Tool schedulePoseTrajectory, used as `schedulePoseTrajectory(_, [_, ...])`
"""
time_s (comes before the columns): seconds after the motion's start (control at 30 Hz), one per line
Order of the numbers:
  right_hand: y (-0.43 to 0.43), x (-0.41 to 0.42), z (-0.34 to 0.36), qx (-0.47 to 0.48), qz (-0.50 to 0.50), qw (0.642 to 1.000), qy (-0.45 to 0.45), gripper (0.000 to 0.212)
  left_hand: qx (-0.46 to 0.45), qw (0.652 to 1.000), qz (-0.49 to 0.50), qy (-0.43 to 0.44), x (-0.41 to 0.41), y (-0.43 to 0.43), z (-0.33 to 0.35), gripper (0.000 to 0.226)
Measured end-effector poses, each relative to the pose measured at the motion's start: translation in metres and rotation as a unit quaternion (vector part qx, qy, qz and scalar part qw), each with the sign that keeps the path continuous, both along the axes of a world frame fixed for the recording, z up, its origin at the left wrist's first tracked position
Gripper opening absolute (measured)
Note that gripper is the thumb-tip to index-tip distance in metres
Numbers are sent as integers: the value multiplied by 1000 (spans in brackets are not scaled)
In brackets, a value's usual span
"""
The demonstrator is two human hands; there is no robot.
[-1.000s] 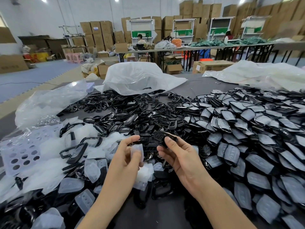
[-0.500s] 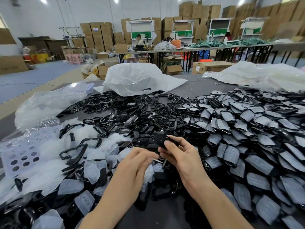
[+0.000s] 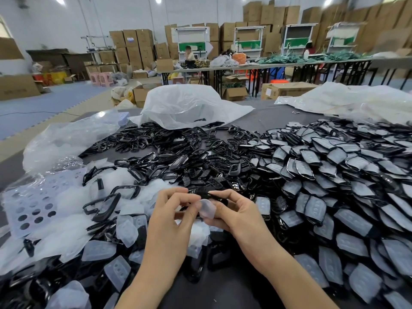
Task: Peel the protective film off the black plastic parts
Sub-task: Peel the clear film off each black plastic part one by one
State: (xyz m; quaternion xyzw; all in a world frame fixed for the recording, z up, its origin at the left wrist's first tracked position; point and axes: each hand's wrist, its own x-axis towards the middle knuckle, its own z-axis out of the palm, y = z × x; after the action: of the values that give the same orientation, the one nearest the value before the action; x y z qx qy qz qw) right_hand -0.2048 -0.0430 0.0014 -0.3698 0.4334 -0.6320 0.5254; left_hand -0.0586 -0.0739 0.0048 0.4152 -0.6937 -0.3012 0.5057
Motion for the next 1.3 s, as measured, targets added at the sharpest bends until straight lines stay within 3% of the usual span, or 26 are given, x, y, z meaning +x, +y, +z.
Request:
schedulePoseTrajectory(0.2, [3, 3, 3, -31, 10, 999, 43, 14, 36, 999, 2, 19, 1, -1, -2, 19])
schedulePoseTrajectory(0.33, [5, 4, 6, -45, 33, 998, 27, 28, 51, 998, 9, 44, 2, 0, -1, 24])
schedulePoseTrajectory(0.5, [3, 2, 2, -50, 1, 997, 59, 13, 100, 991, -55, 76, 1, 4, 3, 16])
schedulePoseTrajectory(0.67, [3, 0, 5, -59, -4, 997, 56, 14, 149, 974, -121, 122, 5, 6, 11, 16])
schedulePoseTrajectory(0.87, [5, 1, 3, -83, -2, 993, 86, 17, 120, 985, -108, 55, 3, 6, 12, 22])
schedulePoseTrajectory(0.97, [5, 1, 4, -81, -5, 994, 77, 9, 120, 984, -102, 77, 1, 8, 11, 25])
schedulePoseTrajectory(1.13, [0, -5, 0, -66, -20, 997, 46, 12, 142, 972, -101, 155, 2, 11, 11, 23])
schedulePoseTrajectory(1.3, [0, -4, -3, -76, -30, 994, 78, 18, 129, 975, -95, 153, -2, 12, 10, 20])
